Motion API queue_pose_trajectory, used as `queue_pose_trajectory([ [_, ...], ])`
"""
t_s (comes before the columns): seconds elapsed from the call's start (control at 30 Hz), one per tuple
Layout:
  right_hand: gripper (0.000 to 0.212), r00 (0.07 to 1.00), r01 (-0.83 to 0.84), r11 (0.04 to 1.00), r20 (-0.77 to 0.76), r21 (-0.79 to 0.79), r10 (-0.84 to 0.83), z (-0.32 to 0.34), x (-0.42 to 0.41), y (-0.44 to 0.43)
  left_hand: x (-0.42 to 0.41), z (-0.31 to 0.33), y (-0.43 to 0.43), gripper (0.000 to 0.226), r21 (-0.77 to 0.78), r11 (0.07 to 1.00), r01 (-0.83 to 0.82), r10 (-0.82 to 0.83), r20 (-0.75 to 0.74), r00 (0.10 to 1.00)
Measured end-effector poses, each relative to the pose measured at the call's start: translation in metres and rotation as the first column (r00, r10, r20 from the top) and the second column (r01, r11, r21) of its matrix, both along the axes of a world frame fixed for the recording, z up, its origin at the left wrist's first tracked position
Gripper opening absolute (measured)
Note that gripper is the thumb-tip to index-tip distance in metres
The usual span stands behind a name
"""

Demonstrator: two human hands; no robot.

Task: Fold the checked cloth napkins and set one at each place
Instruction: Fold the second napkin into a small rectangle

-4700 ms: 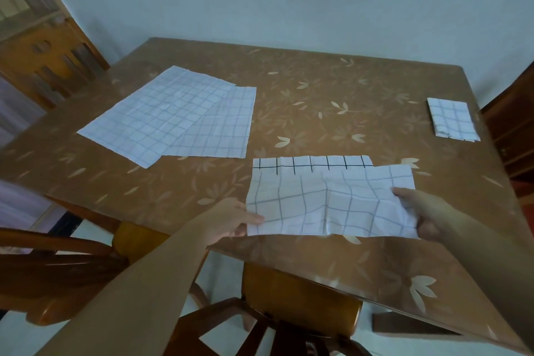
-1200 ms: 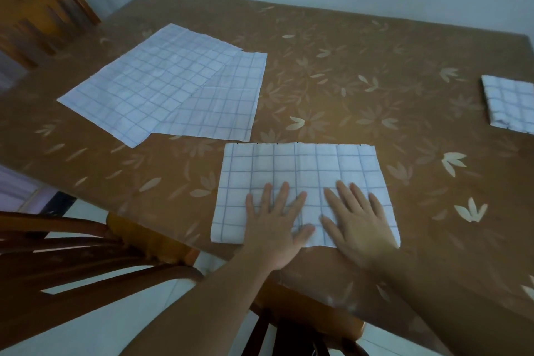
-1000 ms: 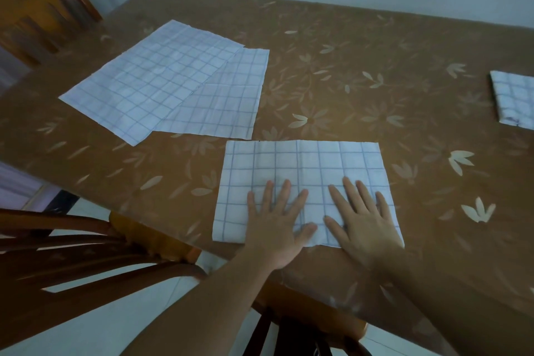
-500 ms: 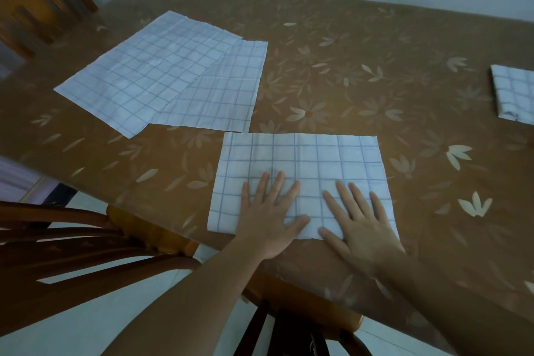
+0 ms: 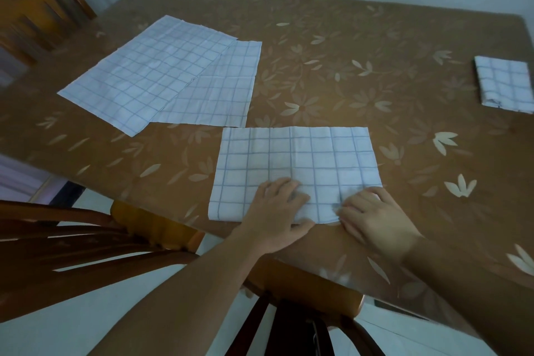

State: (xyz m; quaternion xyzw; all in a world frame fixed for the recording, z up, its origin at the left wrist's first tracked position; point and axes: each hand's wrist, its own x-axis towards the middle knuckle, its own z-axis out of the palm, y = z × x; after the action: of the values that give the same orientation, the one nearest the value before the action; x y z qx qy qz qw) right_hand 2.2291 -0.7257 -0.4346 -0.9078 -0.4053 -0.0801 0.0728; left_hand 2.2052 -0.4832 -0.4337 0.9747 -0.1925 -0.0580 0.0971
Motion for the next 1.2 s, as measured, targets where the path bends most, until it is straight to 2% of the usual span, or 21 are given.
queue_pose_trajectory([
  [0.17,0.021,0.992,0.114,0.991,-0.066,0.071,-0.109,0.016,0.0,0.009,-0.01,0.003,-0.003,0.05,-0.029,0.998,0.052,-0.049,0.077,0.996],
  [0.27,0.016,0.982,0.178,0.978,-0.082,0.111,-0.169,0.036,0.004,0.012,-0.01,0.014,-0.01,0.028,-0.022,1.0,0.021,-0.017,0.163,0.986],
  [0.33,0.017,0.981,0.19,0.973,-0.067,0.13,-0.183,0.051,0.008,0.013,-0.006,0.029,-0.013,0.048,-0.019,1.0,-0.016,0.019,0.151,0.988],
  [0.37,0.019,0.979,0.199,0.97,-0.066,0.138,-0.192,0.057,0.011,0.013,-0.005,0.037,-0.014,0.052,-0.011,0.999,-0.043,0.044,0.128,0.991],
  [0.43,0.023,0.966,0.259,0.946,-0.07,0.196,-0.25,0.075,0.013,0.011,-0.003,0.053,-0.013,0.043,-0.003,0.996,-0.088,0.088,0.067,0.994],
  [0.5,0.029,0.936,0.35,0.885,-0.077,0.306,-0.343,0.097,0.015,0.007,0.0,0.072,-0.013,0.04,-0.093,0.981,-0.168,0.164,-0.05,0.985],
  [0.57,0.029,0.902,0.421,0.818,-0.09,0.393,-0.421,0.12,0.019,0.003,0.003,0.096,-0.013,0.047,-0.226,0.936,-0.27,0.216,-0.238,0.947],
  [0.67,0.032,0.824,0.555,0.653,-0.231,0.516,-0.518,0.152,0.017,0.001,0.005,0.135,-0.009,0.045,-0.377,0.814,-0.442,0.246,-0.465,0.851],
  [0.77,0.046,0.703,0.707,0.444,-0.48,0.551,-0.525,0.178,0.001,0.002,-0.001,0.175,-0.005,0.039,-0.512,0.653,-0.558,0.228,-0.57,0.79],
  [0.87,0.082,0.537,0.84,0.312,-0.759,0.444,-0.367,0.19,-0.018,0.003,-0.011,0.209,0.003,0.032,-0.64,0.353,-0.683,0.183,-0.669,0.721],
  [0.9,0.092,0.46,0.877,0.302,-0.835,0.374,-0.3,0.19,-0.026,0.003,-0.014,0.216,0.006,0.037,-0.666,0.244,-0.705,0.157,-0.69,0.707],
  [0.97,0.103,0.298,0.912,0.328,-0.946,0.245,-0.123,0.183,-0.041,0.002,-0.025,0.227,0.017,0.055,-0.691,0.085,-0.718,0.136,-0.706,0.695],
  [1.0,0.101,0.213,0.919,0.342,-0.977,0.197,-0.01,0.179,-0.048,0.004,-0.033,0.23,0.022,0.06,-0.691,0.052,-0.721,0.125,-0.712,0.691],
  [1.07,0.076,0.118,0.917,0.352,-0.972,0.186,0.204,0.172,-0.065,0.01,-0.047,0.232,0.031,0.051,-0.676,0.002,-0.737,0.114,-0.732,0.671],
  [1.13,0.06,0.118,0.923,0.307,-0.929,0.233,0.352,0.169,-0.078,0.017,-0.06,0.227,0.038,0.034,-0.658,-0.06,-0.751,0.1,-0.752,0.651],
  [1.2,0.051,0.145,0.92,0.276,-0.894,0.279,0.423,0.168,-0.083,0.02,-0.071,0.219,0.044,0.039,-0.65,-0.084,-0.755,0.12,-0.759,0.64],
])
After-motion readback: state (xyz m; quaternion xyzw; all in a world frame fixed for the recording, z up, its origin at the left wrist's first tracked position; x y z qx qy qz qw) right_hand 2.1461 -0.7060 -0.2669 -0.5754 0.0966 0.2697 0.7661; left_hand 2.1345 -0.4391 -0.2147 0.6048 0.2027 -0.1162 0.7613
